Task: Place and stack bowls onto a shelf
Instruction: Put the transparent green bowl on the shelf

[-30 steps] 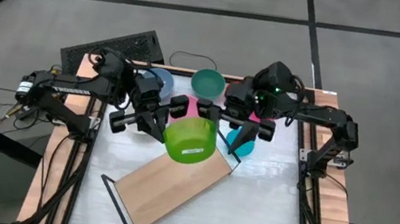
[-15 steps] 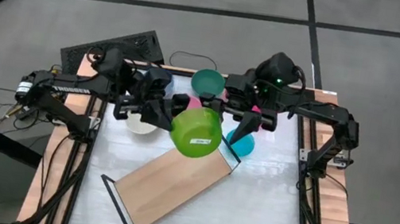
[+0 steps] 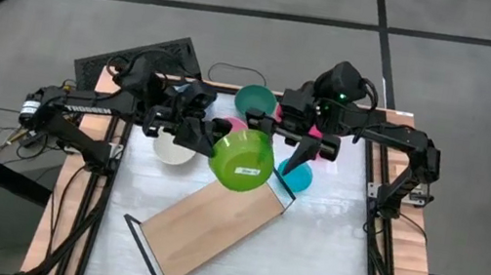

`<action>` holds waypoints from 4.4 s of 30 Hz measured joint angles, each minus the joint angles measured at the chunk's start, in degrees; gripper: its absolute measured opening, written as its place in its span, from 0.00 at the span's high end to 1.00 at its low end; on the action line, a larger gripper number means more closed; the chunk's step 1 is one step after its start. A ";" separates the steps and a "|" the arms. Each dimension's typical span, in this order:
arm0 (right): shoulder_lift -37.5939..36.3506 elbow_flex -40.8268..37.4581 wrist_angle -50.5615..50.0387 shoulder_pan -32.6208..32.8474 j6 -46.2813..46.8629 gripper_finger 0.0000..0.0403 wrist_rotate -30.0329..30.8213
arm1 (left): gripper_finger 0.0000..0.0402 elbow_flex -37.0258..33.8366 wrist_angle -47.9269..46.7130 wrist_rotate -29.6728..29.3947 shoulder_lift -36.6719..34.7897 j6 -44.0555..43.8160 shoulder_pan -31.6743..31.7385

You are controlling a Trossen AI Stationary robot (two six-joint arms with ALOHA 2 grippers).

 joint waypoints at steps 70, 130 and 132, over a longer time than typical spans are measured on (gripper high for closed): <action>-14.51 0.04 -39.23 -26.06 0.34 0.36 -8.10 | 1.00 0.04 -59.65 -29.91 -4.28 59.72 3.34; -27.43 0.04 -48.24 -26.78 -9.19 0.36 -8.52 | 1.00 1.53 -82.91 -59.75 18.78 -0.58 -36.96; -27.41 0.04 -49.07 -26.78 -9.19 0.36 -8.43 | 1.00 2.90 -83.22 -59.57 18.78 -0.99 -37.94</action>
